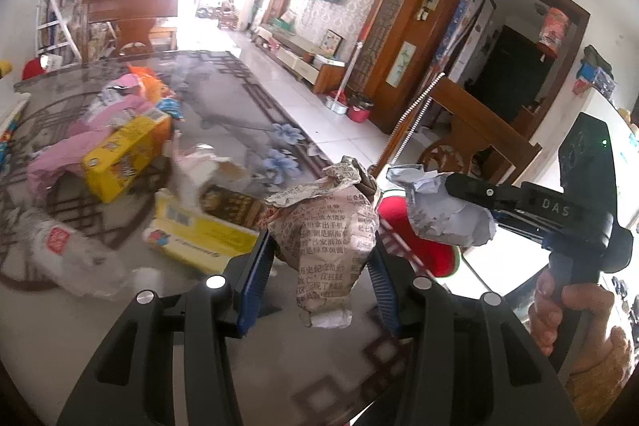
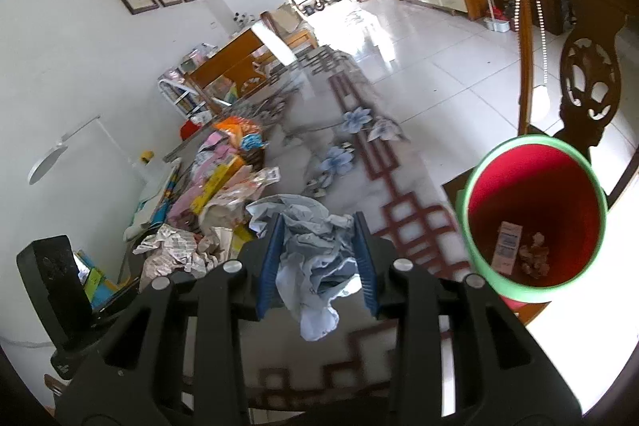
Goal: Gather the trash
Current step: 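Carry newspaper and tissue over the red bin and open both tools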
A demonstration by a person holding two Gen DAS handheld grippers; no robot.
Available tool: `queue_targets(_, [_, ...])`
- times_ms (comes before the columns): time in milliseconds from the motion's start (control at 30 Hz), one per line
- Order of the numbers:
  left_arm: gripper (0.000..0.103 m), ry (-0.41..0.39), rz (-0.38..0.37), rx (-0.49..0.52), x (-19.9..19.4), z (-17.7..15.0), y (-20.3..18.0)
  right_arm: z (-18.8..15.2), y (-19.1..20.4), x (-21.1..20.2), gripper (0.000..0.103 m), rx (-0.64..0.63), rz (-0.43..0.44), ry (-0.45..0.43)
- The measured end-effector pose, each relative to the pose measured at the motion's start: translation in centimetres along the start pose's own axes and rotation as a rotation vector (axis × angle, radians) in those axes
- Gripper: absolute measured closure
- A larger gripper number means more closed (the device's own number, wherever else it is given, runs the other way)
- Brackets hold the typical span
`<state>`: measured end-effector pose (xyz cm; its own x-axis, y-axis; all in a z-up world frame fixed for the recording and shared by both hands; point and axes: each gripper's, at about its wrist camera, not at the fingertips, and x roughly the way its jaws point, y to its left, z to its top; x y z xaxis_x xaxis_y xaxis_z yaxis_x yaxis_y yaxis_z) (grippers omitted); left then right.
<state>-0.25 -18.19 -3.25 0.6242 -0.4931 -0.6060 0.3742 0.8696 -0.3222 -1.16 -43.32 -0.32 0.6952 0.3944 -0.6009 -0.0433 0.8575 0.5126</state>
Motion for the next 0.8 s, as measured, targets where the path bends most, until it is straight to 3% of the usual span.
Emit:
queue_targets(267, [0.058,0.046,-0.057,0.065,3.7,1.7,-3.8,0.4,-3.6,-0.9,0.069,0.046,-0.035,-0.032])
queue_targets(600, [0.058,0.093,-0.121,0.15,8.7,3.8,-8.1,0.9,-10.8,-2.5,0.069,0.155,-0.112,-0.078])
queue_targets(800, [0.058,0.16,-0.189,0.197,12.5,4.2,-11.1,1.3,-14.9,-3.3,0.069,0.239,-0.162,-0.112])
